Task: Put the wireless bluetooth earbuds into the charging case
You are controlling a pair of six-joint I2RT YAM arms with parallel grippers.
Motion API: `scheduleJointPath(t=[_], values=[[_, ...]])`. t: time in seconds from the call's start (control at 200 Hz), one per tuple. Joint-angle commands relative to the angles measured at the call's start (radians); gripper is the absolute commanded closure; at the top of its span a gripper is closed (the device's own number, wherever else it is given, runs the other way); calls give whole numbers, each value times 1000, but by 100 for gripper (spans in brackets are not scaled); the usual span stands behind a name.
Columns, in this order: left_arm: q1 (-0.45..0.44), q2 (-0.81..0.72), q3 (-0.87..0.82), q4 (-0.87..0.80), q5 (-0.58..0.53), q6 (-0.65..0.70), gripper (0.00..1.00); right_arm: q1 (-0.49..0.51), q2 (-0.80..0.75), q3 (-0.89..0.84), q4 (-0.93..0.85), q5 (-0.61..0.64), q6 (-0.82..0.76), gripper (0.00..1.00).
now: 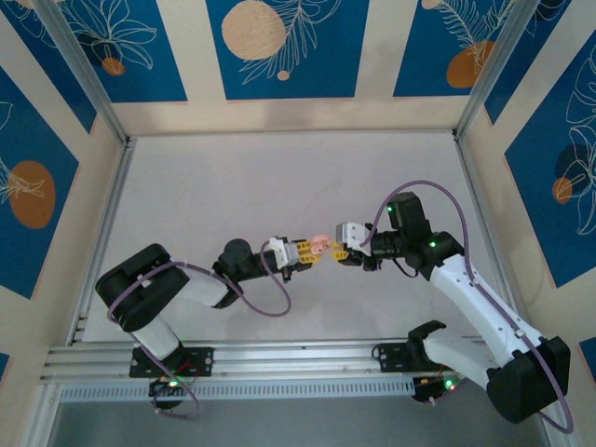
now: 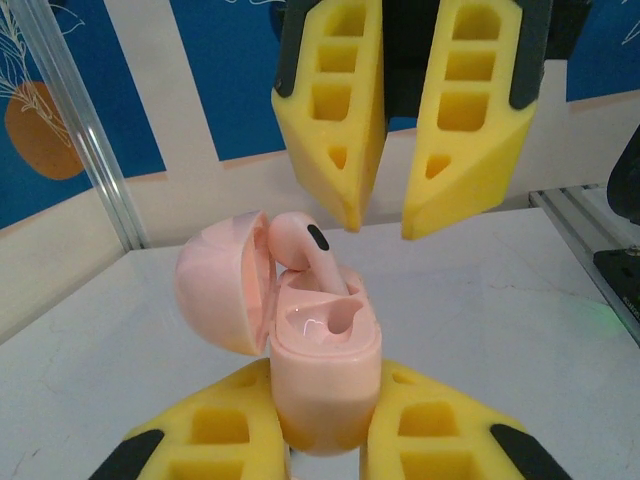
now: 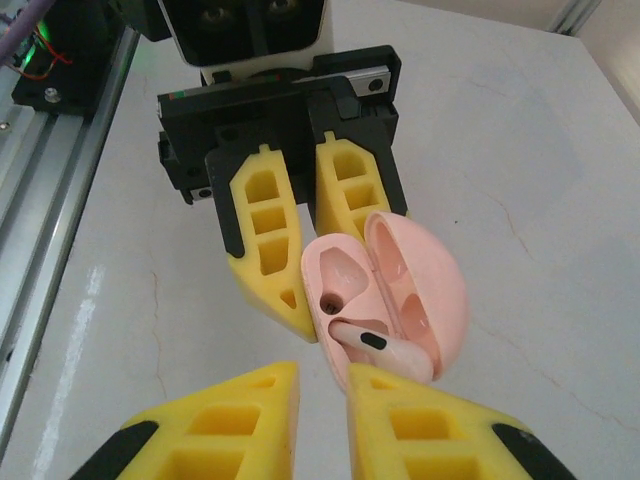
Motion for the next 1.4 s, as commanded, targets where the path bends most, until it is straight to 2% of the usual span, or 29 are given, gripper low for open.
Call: scheduleJointPath(t=[0.0, 0.585, 0.86, 1.06, 1.155, 1.395], values=[[10, -14, 19, 26, 27, -5, 84, 8, 9, 28, 18, 1, -55, 80], [9, -8, 19, 25, 24, -5, 84, 0, 2, 37, 63, 0, -95, 80], [10, -9, 19, 22, 22, -4, 84, -6, -15, 51, 25, -5, -111, 82], [10, -8, 19, 21, 25, -5, 84, -9, -33, 50, 18, 4, -124, 80], [10, -10, 17, 22, 24, -6, 84, -4, -16, 56, 8, 10, -144, 78], [9, -12, 17, 21, 22, -4, 84, 5, 31, 82, -3, 20, -164, 79]])
